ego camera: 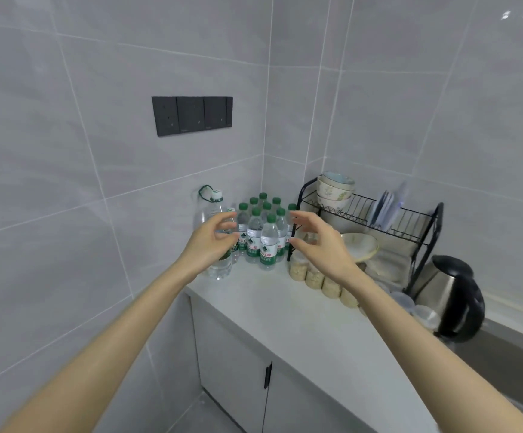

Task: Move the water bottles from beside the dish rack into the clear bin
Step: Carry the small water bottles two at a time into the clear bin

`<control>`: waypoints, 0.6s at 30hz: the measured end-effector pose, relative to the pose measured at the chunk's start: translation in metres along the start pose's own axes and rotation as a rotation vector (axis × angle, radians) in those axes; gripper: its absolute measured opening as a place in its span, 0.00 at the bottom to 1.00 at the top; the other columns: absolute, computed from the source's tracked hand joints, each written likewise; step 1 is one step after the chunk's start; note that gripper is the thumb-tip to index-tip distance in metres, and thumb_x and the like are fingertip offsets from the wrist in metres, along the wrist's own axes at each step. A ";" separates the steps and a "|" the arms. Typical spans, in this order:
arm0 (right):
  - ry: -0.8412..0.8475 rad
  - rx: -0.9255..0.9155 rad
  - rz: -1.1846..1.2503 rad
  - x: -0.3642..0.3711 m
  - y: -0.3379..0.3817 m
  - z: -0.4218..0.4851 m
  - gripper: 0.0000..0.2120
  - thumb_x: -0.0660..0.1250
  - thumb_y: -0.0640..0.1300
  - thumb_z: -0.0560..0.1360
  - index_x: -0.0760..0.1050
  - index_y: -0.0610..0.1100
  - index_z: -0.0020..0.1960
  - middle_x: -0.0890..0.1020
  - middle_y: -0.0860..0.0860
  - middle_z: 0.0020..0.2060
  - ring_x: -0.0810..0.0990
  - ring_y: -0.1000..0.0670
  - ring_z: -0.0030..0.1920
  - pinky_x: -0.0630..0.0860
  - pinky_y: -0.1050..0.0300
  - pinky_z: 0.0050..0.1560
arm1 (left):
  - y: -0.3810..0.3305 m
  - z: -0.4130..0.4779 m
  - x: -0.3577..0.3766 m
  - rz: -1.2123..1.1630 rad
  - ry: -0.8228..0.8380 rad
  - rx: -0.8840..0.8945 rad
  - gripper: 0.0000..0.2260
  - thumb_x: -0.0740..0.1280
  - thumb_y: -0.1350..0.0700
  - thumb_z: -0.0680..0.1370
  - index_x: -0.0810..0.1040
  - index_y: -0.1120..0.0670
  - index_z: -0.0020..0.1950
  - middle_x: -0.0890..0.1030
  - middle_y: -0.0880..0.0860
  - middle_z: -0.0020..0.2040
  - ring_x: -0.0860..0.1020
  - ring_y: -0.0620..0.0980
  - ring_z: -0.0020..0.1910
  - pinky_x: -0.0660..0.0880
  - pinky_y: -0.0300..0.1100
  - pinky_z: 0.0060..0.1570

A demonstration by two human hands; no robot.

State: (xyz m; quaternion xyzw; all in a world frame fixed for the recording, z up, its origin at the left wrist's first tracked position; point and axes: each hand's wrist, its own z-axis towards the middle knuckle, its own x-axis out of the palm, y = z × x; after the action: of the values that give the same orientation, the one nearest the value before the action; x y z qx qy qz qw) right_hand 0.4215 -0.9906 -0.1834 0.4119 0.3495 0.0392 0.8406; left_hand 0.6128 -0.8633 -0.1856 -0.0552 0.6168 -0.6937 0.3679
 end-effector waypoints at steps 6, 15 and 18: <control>0.012 0.054 -0.003 0.026 -0.056 0.076 0.23 0.69 0.39 0.74 0.71 0.50 0.68 0.78 0.58 0.59 0.76 0.53 0.58 0.75 0.54 0.60 | 0.042 0.096 0.026 -0.003 0.039 -0.025 0.21 0.66 0.61 0.78 0.69 0.53 0.71 0.75 0.53 0.66 0.76 0.47 0.56 0.73 0.31 0.49; 0.060 0.129 0.030 0.071 -0.155 0.173 0.22 0.69 0.39 0.75 0.72 0.49 0.68 0.79 0.52 0.62 0.76 0.52 0.61 0.73 0.57 0.61 | 0.122 0.217 0.083 0.042 0.054 -0.071 0.24 0.66 0.58 0.78 0.65 0.50 0.74 0.71 0.52 0.70 0.70 0.51 0.68 0.70 0.48 0.66; 0.101 0.151 0.035 0.088 -0.185 0.198 0.23 0.69 0.39 0.75 0.72 0.48 0.69 0.78 0.53 0.63 0.76 0.53 0.62 0.73 0.57 0.63 | 0.141 0.251 0.100 0.085 0.043 -0.094 0.26 0.66 0.58 0.78 0.63 0.52 0.75 0.69 0.53 0.71 0.68 0.50 0.70 0.67 0.47 0.68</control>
State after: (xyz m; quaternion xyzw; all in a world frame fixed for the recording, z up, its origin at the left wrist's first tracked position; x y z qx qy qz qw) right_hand 0.5692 -1.2132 -0.2833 0.4775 0.3860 0.0481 0.7878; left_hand 0.7359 -1.1213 -0.2917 -0.0314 0.6582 -0.6486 0.3808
